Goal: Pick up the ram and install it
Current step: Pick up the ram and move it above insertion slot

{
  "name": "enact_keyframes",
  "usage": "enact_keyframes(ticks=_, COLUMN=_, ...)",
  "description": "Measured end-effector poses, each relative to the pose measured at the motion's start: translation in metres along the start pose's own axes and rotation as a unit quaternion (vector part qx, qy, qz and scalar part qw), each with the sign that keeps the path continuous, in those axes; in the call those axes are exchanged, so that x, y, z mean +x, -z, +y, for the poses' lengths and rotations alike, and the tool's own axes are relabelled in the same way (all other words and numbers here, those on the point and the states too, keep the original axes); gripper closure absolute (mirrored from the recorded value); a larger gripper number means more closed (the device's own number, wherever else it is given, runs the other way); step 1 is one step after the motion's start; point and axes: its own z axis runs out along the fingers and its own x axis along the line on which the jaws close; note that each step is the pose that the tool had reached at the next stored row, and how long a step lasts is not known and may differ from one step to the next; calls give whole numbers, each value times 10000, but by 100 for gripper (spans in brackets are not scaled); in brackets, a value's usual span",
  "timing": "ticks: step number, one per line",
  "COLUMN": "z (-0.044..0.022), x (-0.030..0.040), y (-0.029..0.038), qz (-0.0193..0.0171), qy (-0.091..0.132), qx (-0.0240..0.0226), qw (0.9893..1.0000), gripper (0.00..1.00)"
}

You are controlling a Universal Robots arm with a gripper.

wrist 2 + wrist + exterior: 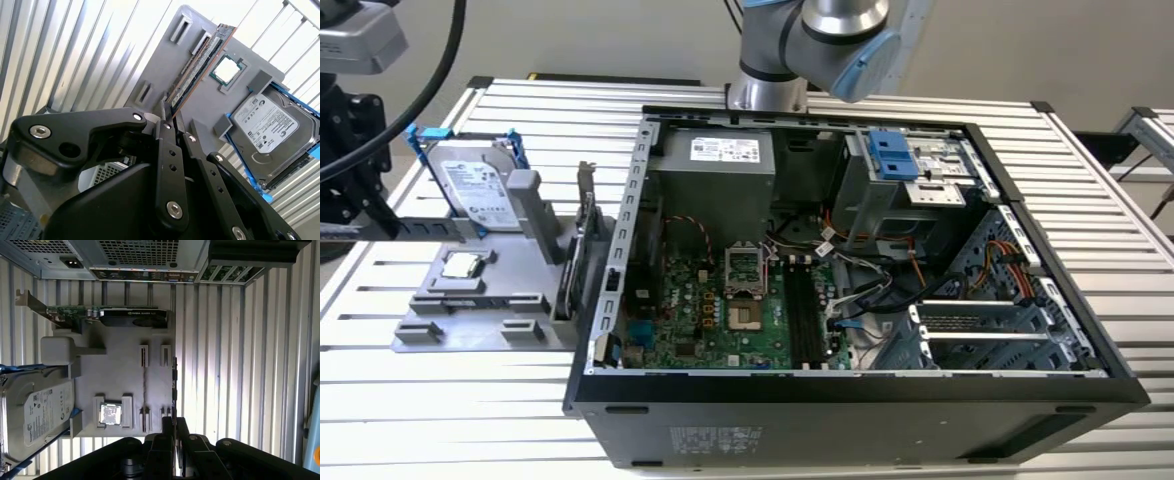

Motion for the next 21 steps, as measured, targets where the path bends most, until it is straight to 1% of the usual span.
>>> enact_keyframes(ticks=9, z=-3, x=-1, y=62, qz=0, qy=-5, qx=0, qw=10000, gripper=100)
enact_keyframes(ticks=21, z=-4, x=-2, y=100, qz=0, qy=-7, qx=0, qw=10000, gripper=100)
